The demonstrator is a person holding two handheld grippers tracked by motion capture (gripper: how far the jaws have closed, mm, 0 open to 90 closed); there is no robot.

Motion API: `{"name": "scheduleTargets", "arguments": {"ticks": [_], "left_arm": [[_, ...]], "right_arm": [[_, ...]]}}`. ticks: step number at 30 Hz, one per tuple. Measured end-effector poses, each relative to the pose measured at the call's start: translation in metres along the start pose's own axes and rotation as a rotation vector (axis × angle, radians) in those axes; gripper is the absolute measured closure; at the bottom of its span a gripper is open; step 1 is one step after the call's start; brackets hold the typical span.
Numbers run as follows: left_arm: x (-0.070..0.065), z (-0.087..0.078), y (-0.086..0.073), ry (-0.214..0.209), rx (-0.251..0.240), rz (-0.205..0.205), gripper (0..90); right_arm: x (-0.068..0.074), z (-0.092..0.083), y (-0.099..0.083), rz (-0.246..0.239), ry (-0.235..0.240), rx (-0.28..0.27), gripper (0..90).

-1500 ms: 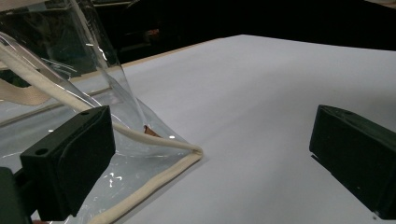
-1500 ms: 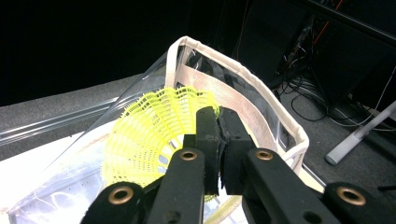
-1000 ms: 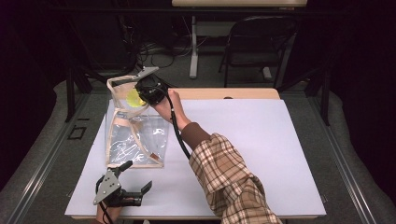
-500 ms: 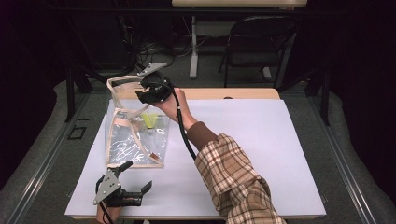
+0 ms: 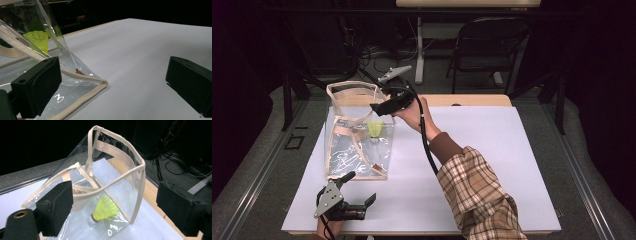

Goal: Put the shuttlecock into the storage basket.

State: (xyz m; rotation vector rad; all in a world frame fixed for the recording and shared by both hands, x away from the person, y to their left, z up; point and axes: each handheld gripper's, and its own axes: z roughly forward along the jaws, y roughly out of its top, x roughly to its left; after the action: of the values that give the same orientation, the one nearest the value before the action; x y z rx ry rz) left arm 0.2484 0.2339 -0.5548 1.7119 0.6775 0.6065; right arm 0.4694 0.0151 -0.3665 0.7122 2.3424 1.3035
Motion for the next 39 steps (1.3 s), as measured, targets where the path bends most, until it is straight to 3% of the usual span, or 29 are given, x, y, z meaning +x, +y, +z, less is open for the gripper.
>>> {"name": "scheduleTargets", "arguments": {"ticks": [27,39], "left_arm": [[0.000,-0.002,-0.001,0.006,0.003,0.001,0.3],[-0.001,-0.003,-0.001,0.008,0.002,0.003,0.2]], "right_arm": [[-0.010,-0.047,-0.043,-0.010,-0.002,0.016,0.0],[-0.014,-0.069,-0.074,-0.005,-0.015,0.048,0.0]]}}
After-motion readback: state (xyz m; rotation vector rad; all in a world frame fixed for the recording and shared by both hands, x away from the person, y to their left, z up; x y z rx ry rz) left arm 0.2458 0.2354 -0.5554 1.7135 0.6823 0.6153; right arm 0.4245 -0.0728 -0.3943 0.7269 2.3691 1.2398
